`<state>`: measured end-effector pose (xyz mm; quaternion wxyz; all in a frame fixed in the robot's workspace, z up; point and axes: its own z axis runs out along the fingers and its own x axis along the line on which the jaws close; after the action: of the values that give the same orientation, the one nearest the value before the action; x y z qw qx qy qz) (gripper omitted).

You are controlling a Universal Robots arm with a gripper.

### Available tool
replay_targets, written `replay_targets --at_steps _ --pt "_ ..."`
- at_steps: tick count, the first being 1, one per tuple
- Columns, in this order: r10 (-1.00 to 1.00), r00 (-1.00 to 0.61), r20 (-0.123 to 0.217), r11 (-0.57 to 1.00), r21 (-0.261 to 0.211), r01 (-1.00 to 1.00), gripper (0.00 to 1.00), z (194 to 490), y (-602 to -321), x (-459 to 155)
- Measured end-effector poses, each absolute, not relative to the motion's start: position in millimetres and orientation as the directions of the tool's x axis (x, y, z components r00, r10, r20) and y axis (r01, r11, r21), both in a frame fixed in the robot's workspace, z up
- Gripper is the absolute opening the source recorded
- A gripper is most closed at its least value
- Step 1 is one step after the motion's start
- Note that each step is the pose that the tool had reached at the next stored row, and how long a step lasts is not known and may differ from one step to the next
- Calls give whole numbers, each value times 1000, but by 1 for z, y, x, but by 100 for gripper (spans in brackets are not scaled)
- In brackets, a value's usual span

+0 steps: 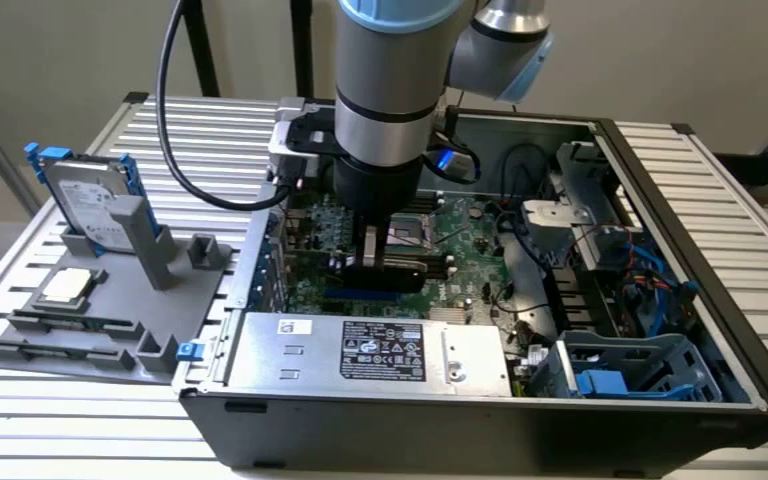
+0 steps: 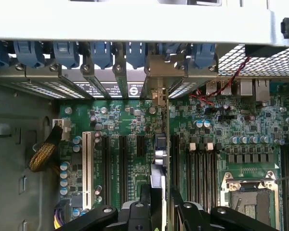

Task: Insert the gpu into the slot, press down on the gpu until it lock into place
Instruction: 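Insert the gpu into the slot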

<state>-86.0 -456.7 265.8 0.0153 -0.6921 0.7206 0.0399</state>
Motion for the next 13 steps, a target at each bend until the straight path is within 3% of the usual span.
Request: replay_targets --at_steps 13 --pt "-997 -32 -69 29 39 -999 26 265 -456 -85"
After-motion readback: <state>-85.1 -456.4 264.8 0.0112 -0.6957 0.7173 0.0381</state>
